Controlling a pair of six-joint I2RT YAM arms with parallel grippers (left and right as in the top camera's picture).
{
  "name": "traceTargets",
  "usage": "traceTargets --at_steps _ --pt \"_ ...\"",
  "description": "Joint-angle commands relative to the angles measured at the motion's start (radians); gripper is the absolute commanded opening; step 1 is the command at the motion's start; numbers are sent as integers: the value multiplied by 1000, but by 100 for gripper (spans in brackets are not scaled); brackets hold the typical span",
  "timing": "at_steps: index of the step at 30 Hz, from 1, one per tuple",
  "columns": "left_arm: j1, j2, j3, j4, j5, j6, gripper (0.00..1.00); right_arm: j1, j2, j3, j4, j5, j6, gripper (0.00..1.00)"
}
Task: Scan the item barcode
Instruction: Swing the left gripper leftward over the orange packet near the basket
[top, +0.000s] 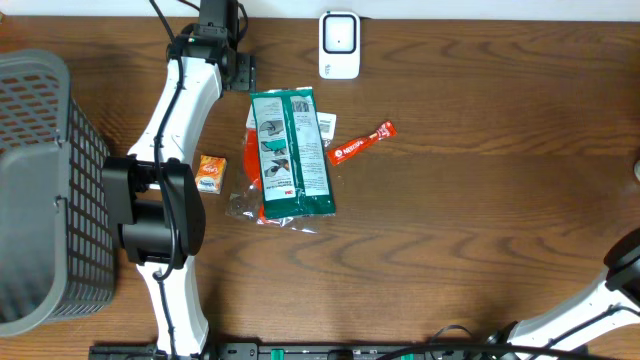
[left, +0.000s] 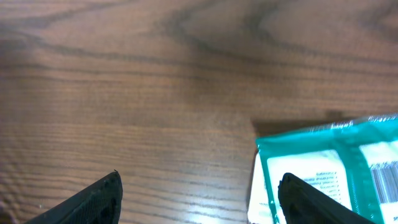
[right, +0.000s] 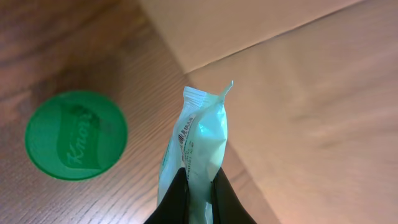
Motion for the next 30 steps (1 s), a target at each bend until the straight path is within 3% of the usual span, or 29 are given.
traceTargets --at_steps 1,14,24,25,30 --pt "0 -21 -16 -8 58 13 80 5 31 18 3 13 -5 1" --pt "-1 -5 -19 -156 85 14 80 -3 130 18 8 -28 18 1" --pt "-2 -8 -19 -255 14 13 80 -3 176 18 8 -43 41 2" --pt "-2 -9 -19 -257 15 13 80 -3 176 18 8 -43 46 4" --pt "-2 -22 -19 -269 14 13 80 -15 176 18 -11 -43 71 44"
